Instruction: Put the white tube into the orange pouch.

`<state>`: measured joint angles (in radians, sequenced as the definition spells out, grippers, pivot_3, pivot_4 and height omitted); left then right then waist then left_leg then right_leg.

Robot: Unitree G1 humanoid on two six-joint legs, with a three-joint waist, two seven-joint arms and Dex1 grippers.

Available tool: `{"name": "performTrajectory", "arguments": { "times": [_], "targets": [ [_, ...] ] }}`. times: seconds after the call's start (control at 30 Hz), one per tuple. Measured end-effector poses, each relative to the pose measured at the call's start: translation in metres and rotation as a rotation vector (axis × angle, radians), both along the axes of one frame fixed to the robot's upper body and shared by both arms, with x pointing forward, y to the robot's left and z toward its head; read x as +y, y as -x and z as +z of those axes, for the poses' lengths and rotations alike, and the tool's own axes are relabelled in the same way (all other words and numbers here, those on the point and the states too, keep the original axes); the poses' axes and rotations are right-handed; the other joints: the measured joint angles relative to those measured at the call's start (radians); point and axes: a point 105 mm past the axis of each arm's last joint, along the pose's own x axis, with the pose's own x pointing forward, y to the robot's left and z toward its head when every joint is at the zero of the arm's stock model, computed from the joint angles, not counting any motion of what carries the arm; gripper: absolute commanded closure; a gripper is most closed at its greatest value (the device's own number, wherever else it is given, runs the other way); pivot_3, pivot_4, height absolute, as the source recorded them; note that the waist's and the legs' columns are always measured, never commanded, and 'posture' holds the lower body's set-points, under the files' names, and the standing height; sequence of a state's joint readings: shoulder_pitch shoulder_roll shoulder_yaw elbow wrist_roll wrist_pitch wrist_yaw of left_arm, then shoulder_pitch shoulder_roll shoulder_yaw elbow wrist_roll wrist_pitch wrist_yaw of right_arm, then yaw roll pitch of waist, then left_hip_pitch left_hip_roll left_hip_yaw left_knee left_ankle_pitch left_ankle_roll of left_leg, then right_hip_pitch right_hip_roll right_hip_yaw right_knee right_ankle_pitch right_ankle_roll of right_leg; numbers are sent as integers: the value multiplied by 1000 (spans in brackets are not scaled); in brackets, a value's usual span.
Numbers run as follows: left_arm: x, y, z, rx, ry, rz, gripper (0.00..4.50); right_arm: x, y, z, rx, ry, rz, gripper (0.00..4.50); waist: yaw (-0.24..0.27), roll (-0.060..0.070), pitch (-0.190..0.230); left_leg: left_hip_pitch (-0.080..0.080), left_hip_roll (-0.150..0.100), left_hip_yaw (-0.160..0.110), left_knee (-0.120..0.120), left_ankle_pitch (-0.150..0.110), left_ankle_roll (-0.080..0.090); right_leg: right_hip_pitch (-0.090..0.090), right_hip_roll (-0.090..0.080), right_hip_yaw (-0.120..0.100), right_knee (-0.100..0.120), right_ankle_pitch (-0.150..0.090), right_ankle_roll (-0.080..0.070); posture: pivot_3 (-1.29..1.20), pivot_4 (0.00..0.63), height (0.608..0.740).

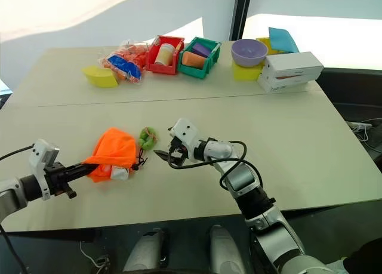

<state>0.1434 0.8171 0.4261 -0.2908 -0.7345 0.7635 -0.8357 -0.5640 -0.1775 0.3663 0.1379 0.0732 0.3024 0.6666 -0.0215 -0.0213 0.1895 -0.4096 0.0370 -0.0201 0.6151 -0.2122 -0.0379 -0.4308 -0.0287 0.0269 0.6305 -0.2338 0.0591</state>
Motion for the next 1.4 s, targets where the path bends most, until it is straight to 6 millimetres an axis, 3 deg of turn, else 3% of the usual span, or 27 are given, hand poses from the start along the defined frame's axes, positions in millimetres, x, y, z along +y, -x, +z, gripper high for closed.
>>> {"name": "performTrajectory", "arguments": {
  "times": [0.17,0.47,0.57,0.77,0.8,0.9,1.03,1.23,1.4],
  "targets": [
    [-10,1,6,-12,23,-39,1118,15,-5,-6,-128,97,59,0,-2,0,0,0,0,0,0,0,0,0,1,0,0,0,0,0,150,740],
    [-17,3,10,-26,33,-74,1118,40,-9,-16,-246,176,160,0,-23,0,0,0,0,0,0,0,0,1,1,0,1,0,0,0,150,740],
    [-22,4,13,-38,40,-95,1064,44,-12,-22,-250,191,164,923,-23,0,0,1,0,0,0,0,0,0,1,0,1,0,0,0,150,740],
    [-28,3,19,-70,36,-108,1064,43,-17,-25,-259,201,146,4073,-23,0,0,1,0,-1,0,0,0,1,1,0,2,0,0,0,150,740],
    [-28,3,19,-70,38,-106,1064,43,-18,-24,-262,197,142,4397,-23,0,0,1,0,-1,0,0,0,1,1,0,2,0,0,0,150,740],
    [-29,2,19,-77,39,-101,1064,33,-20,-23,-272,188,116,4397,-21,0,0,1,0,-1,0,0,0,1,1,0,2,0,0,0,150,740],
    [-30,-1,22,-98,47,-101,1064,2,-18,-24,-281,177,57,4397,-20,0,0,1,0,-1,0,0,0,1,1,0,1,0,1,0,150,740],
    [-33,-8,33,-139,53,-117,1064,-51,7,-17,-224,121,-18,4397,-19,0,0,1,0,-1,0,0,0,1,1,0,2,0,1,0,150,740],
    [-43,-18,38,-157,63,-170,1064,-71,21,0,-189,87,-49,4397,-23,0,0,2,0,-1,1,0,0,2,2,0,2,0,1,0,150,740]
  ]
}}
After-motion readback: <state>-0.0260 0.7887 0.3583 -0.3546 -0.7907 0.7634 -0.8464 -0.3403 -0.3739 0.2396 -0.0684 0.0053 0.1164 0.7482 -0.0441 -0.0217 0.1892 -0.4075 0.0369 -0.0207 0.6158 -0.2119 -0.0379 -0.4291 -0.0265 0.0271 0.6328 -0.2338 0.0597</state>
